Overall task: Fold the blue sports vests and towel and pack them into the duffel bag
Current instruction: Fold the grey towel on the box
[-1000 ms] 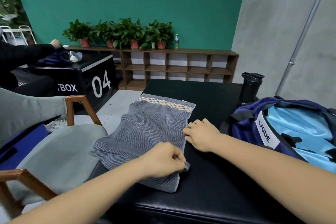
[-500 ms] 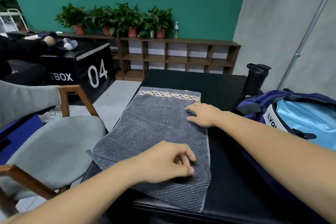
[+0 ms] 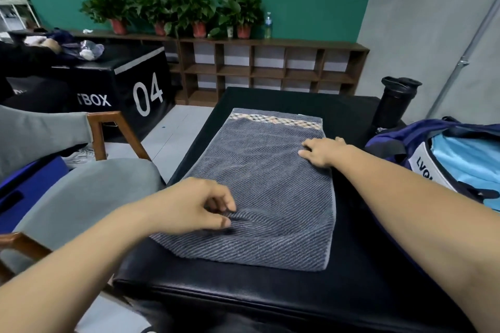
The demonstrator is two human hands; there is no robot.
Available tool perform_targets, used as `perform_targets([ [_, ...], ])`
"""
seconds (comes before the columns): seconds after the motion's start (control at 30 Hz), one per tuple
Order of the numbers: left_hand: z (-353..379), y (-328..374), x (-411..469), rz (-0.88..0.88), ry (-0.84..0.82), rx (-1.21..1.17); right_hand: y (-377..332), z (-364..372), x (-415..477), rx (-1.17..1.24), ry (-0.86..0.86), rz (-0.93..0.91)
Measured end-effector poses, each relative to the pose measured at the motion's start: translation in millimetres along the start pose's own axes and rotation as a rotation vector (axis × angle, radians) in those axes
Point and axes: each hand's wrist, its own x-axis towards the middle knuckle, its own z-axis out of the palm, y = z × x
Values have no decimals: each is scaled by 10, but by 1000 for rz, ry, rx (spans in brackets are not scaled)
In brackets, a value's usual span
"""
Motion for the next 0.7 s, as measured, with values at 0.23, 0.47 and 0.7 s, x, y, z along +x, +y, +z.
perform_targets([
  [0.23, 201, 235, -176, 114, -78, 19, -317, -91, -521, -100, 126, -91],
  [0.47, 399, 225, -131, 132, -106, 233, -580, 122, -1977, 99, 349, -455],
  [0.7, 319, 253, -12, 72, -44, 148, -627, 708, -2657, 105, 458, -747],
])
